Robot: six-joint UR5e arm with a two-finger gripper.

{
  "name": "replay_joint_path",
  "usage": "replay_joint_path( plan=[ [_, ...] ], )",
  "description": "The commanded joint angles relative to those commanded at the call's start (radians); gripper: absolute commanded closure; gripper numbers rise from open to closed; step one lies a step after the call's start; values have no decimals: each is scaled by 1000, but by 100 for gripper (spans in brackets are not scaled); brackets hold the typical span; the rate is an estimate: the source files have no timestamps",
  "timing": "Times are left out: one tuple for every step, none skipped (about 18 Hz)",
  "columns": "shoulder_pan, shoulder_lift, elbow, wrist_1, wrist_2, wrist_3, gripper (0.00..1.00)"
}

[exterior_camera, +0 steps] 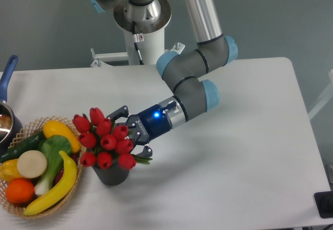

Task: Insert the flowers into the vase
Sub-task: 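Open the gripper to release the tulips and lift away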

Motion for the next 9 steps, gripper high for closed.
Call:
replay_joint_path(
  plan=[
    [2, 2, -2, 0, 0, 0, 2],
    [2, 2, -2, 2, 0, 0, 0],
    [2, 3, -2, 0, 0, 2, 0],
    [2, 6, -5, 0, 0, 0, 0],
    [0, 17, -9, 0, 2, 2, 0],
    [0, 24, -14, 0, 2, 2, 0],
    [2, 26, -14, 0, 2, 2, 0],
    [2, 32, -15, 0, 3, 3, 0],
    [2, 37, -17, 0, 18, 5, 0]
  ],
)
